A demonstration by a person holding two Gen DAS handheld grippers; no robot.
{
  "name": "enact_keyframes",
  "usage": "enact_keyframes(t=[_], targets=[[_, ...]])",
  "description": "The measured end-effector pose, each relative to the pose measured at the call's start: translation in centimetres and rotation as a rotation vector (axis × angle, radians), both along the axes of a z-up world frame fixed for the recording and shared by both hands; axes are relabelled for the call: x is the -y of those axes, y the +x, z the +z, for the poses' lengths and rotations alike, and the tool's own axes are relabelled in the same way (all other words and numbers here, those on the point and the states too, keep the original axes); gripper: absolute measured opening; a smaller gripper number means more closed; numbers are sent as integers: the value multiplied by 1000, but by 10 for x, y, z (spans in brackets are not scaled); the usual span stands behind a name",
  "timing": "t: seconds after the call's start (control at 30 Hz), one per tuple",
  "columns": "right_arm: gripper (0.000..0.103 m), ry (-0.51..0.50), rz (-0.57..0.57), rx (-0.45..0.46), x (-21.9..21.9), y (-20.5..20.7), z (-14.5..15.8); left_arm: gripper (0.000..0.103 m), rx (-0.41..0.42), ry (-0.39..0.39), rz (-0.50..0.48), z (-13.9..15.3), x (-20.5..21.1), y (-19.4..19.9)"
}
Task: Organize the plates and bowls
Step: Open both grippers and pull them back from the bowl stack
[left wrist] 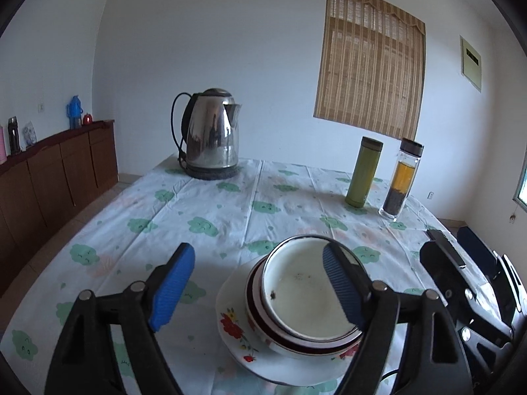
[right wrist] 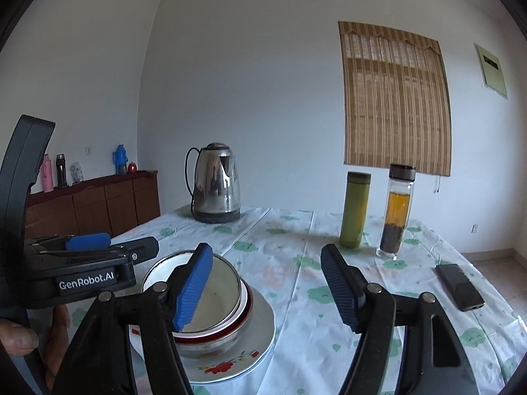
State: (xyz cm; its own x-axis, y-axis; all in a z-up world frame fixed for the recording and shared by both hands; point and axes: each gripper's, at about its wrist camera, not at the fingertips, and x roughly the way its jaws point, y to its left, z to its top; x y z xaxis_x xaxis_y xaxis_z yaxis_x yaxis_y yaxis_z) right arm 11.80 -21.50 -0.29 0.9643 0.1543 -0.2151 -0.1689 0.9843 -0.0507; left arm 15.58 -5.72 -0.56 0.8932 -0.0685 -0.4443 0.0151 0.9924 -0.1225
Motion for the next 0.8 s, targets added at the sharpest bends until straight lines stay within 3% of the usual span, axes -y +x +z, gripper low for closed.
enact_keyframes(t=[0.1, 0.8], targets=[[75, -7, -18, 28, 1, -2, 3, 95, 41, 28, 6, 3, 3, -4], [76, 29, -68, 5, 14, 3, -1, 102, 67, 63, 13, 5, 7, -10]])
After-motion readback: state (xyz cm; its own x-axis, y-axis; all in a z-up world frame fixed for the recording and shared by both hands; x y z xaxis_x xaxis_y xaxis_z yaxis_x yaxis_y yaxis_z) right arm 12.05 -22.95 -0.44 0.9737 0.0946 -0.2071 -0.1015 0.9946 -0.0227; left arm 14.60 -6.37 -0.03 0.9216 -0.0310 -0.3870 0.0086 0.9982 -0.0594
